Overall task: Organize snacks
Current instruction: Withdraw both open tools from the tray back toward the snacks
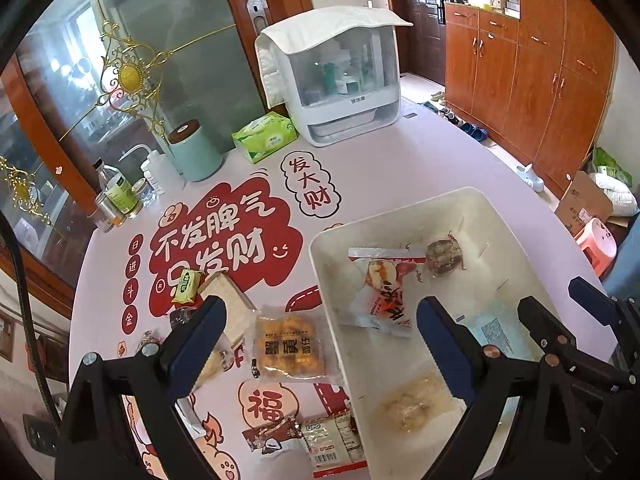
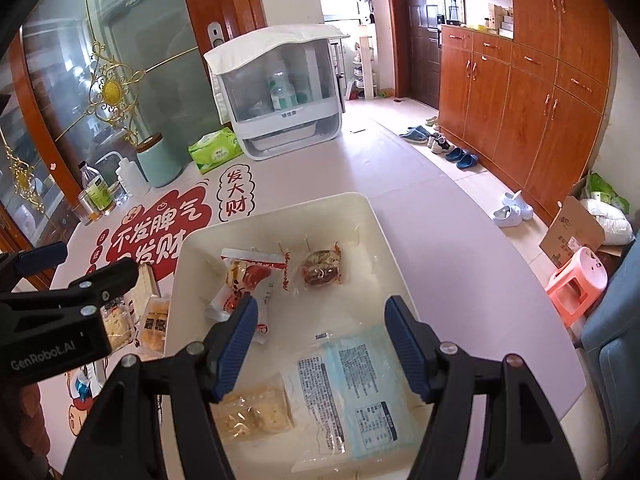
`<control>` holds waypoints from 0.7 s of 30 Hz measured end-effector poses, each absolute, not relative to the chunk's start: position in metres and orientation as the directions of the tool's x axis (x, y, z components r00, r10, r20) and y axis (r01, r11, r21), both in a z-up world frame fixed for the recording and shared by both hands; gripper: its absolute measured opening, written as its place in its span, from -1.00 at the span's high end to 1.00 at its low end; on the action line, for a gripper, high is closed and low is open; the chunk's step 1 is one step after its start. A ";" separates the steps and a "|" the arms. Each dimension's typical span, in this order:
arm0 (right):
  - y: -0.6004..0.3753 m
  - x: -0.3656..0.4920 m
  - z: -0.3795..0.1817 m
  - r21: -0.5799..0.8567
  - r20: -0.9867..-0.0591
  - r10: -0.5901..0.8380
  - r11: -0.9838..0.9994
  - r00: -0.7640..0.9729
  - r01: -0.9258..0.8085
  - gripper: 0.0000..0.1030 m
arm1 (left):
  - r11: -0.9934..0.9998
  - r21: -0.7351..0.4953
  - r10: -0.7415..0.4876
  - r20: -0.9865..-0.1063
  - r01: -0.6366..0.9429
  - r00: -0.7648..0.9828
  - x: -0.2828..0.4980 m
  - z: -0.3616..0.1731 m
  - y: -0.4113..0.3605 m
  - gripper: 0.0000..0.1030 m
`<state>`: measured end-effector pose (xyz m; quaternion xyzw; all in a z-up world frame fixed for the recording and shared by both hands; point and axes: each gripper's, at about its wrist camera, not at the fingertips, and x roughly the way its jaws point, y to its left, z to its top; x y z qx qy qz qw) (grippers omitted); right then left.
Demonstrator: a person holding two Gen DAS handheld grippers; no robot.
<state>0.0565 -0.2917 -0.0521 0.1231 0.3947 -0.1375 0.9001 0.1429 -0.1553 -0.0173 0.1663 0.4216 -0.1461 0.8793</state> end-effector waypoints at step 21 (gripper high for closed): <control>-0.241 0.043 -0.051 0.089 -0.762 -0.138 0.946 0.633 0.313 -0.30 | 0.932 0.137 -0.088 -0.813 0.335 0.576 0.113 -0.026 -0.065 -0.86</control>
